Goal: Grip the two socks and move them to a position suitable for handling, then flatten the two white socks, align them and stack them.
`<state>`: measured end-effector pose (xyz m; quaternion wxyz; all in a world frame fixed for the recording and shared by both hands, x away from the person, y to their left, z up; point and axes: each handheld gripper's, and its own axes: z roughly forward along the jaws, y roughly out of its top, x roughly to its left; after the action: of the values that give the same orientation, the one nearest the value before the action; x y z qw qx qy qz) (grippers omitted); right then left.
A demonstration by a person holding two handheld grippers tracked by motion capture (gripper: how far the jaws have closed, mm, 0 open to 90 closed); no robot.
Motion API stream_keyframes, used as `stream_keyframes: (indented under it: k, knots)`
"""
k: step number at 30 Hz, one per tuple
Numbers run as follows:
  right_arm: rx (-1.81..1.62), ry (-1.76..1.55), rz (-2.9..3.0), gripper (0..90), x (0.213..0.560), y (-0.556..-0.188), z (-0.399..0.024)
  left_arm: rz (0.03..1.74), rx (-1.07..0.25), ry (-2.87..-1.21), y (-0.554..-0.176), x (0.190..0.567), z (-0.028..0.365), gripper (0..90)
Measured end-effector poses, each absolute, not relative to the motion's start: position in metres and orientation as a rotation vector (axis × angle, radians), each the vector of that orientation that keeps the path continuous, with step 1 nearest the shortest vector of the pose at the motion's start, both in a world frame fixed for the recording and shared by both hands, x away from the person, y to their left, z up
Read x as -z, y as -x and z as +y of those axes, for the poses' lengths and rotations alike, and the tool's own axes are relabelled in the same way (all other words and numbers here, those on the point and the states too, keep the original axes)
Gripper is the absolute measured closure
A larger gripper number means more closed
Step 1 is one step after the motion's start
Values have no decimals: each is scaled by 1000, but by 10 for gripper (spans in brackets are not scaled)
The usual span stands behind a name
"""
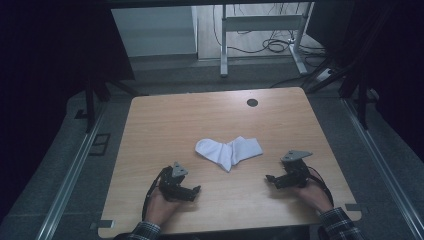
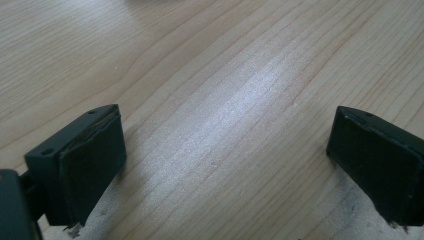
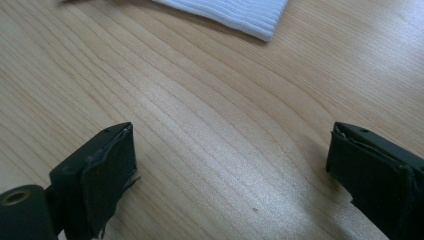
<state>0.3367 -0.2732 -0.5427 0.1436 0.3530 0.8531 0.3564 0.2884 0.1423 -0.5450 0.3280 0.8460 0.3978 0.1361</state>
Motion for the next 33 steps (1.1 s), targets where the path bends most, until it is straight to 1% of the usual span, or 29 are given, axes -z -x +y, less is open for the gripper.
stream_keyframes:
  k: [22,33]
  knots:
    - [-1010,-1040,2455,49,542,-337,-271,1037,-351,-2224,-289,545,141,0]
    - [-981,-1053,2489,63,538,-339,-269,1037,-350,-2222,-289,545,141,0]
